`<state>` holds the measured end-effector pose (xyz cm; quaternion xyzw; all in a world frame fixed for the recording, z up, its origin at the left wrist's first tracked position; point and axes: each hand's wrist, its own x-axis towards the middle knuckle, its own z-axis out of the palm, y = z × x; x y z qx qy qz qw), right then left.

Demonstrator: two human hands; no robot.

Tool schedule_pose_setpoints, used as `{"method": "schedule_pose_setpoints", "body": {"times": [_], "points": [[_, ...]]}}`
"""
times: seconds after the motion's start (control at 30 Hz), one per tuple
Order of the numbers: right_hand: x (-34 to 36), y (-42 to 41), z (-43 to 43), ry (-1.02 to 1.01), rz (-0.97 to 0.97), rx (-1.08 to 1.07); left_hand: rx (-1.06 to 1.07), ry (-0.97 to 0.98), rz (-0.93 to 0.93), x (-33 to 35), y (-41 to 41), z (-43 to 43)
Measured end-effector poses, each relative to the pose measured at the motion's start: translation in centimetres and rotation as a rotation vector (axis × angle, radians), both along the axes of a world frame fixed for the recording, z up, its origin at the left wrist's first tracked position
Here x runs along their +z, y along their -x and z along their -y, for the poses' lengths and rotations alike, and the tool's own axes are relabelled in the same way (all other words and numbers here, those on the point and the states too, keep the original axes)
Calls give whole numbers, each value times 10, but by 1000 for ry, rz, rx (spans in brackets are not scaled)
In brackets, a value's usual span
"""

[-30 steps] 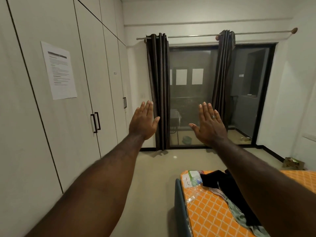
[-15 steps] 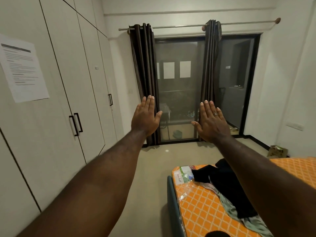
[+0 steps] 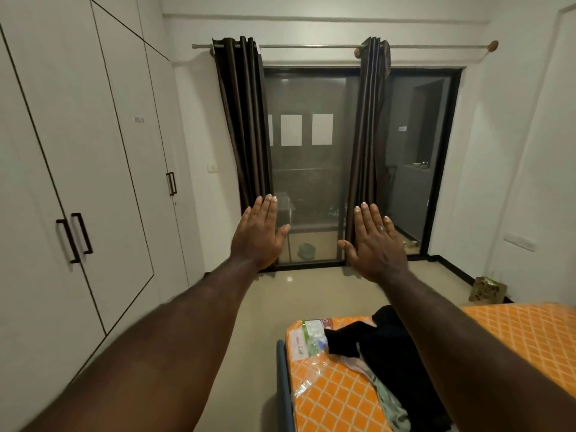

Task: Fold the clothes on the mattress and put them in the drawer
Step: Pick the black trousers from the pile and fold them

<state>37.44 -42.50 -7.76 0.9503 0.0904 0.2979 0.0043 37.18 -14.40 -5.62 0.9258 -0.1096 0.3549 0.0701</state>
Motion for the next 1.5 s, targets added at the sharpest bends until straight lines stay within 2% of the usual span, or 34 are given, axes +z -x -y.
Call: {"method": "schedule_pose_setpoints", "body": {"times": [0.27, 0.8, 1.1, 1.3, 1.5], "points": [[-55, -44, 47, -20, -38, -18, -52, 47, -43, -44, -40, 61], [-278, -95, 136, -15, -97, 6, 10, 52, -176, -274, -98, 172], [-391, -155, 176, -6, -147, 85, 79, 32, -275, -391, -141, 230], [-434, -194, 201, 0, -130, 126, 107, -32, -250, -427, -175, 248], [-485, -203, 217, 10, -138, 158, 124, -8, -279, -481, -170, 289]]}}
